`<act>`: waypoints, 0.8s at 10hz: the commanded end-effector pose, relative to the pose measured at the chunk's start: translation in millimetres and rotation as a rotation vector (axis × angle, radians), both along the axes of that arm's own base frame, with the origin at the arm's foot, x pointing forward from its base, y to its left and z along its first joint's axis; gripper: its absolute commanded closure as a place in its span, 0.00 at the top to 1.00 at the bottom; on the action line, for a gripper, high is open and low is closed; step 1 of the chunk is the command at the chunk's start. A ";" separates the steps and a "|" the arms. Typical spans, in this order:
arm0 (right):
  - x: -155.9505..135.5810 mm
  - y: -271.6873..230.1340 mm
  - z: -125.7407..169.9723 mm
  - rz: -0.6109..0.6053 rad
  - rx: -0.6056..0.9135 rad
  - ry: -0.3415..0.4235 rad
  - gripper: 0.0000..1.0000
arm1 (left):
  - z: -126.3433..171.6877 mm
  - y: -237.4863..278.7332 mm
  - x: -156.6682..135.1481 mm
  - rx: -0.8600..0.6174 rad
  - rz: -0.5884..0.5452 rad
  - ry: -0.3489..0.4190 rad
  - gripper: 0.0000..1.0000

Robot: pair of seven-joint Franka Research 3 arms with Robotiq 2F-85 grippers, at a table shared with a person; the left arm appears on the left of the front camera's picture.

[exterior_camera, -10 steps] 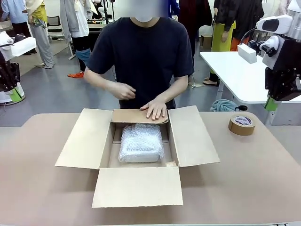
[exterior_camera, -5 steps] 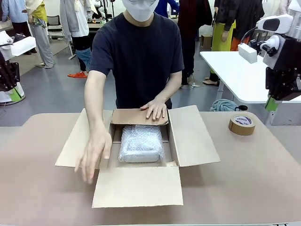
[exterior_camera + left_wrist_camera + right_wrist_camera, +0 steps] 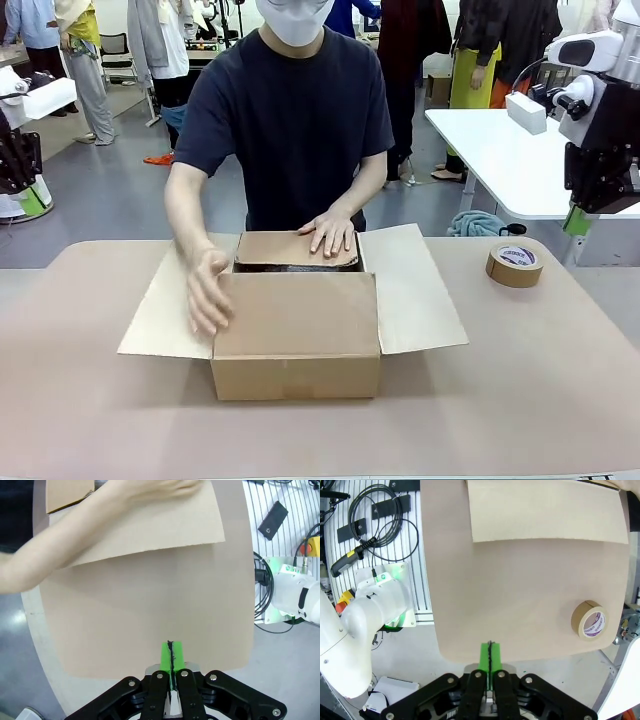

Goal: Wrap the clocks to prevent damage.
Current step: Push the right (or left) flap of the Package Box to close it.

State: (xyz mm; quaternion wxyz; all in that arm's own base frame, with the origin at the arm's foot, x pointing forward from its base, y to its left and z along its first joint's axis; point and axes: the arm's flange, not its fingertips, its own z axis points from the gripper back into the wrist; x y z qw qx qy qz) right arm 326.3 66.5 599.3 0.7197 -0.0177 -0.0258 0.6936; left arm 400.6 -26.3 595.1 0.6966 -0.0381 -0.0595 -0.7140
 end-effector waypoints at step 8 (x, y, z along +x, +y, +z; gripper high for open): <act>1.3 2.6 -0.3 -0.010 0.018 -0.001 0.01 | 1.0 1.2 0.0 -0.006 -0.009 0.005 0.00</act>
